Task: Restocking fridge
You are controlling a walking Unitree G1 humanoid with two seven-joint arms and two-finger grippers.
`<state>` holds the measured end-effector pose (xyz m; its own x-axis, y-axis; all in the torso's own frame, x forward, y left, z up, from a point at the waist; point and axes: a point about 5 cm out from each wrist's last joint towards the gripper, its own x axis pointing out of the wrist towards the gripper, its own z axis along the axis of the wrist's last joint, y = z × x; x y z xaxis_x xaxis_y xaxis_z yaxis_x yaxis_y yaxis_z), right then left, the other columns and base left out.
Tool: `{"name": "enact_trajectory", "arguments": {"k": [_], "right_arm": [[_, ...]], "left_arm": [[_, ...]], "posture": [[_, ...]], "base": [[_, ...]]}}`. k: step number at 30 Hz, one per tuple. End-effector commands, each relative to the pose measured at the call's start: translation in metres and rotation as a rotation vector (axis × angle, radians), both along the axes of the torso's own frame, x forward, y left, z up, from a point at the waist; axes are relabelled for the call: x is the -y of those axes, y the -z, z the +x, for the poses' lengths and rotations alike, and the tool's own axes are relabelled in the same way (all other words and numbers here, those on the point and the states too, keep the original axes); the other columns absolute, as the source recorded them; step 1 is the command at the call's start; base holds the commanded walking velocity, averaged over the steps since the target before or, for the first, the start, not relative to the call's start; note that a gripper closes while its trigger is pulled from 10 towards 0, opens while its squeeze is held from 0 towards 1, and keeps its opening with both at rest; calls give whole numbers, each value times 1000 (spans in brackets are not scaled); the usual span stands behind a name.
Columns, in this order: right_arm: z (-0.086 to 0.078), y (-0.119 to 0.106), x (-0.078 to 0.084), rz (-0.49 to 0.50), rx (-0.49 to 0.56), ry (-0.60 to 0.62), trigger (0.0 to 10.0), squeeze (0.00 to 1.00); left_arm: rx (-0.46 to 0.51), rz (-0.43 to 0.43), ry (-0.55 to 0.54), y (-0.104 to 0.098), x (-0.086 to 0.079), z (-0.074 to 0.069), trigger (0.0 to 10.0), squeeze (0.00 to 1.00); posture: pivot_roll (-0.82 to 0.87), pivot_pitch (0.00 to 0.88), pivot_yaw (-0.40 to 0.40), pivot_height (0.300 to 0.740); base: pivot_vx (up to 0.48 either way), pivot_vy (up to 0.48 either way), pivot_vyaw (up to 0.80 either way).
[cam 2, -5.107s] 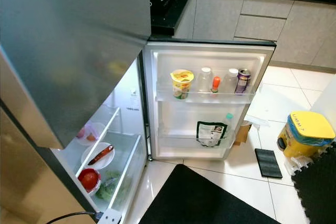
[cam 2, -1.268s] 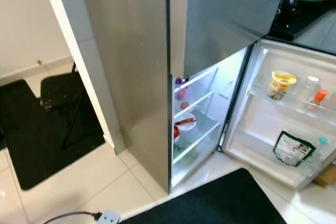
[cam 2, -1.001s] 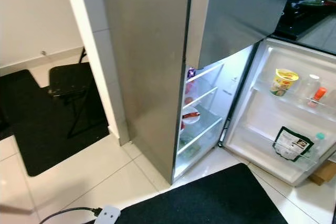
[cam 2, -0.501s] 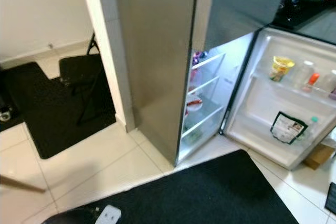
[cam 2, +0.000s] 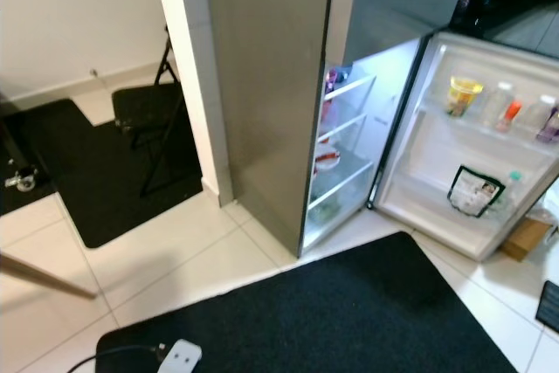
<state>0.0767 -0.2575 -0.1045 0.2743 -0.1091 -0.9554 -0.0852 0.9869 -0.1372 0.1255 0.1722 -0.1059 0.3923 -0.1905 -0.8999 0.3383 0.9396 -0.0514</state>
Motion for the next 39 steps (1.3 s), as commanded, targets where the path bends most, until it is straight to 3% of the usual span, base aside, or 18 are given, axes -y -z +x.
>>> {"name": "enact_trajectory", "arguments": {"k": [1, 15, 26, 32, 39], "right_arm": [[8, -3, 3, 7, 27, 3, 10000, 0], [-1, -6, 16, 1, 12, -7, 10000, 0], [-4, -2, 7, 11, 3, -21, 10000, 0], [-1, 0, -2, 25, 6, -32, 10000, 0], [6, -1, -2, 28, 15, -37, 10000, 0]], "left_arm": [[-106, 12, -1, 8, -3, -26, 10000, 0], [-105, 9, -4, 8, -2, -25, 10000, 0], [-102, 15, -4, 8, -3, -26, 10000, 0], [-99, 13, -4, 8, -2, -25, 10000, 0], [-99, 9, -3, 8, -1, -24, 10000, 0]], "posture": [[37, 0, -28, 740], [36, 0, -29, 740], [36, 0, -28, 740], [36, 0, -28, 740], [35, 0, -31, 740]], "base": [[0, 0, 788], [0, 0, 783], [0, 0, 781], [0, 0, 781], [0, 0, 781]]}}
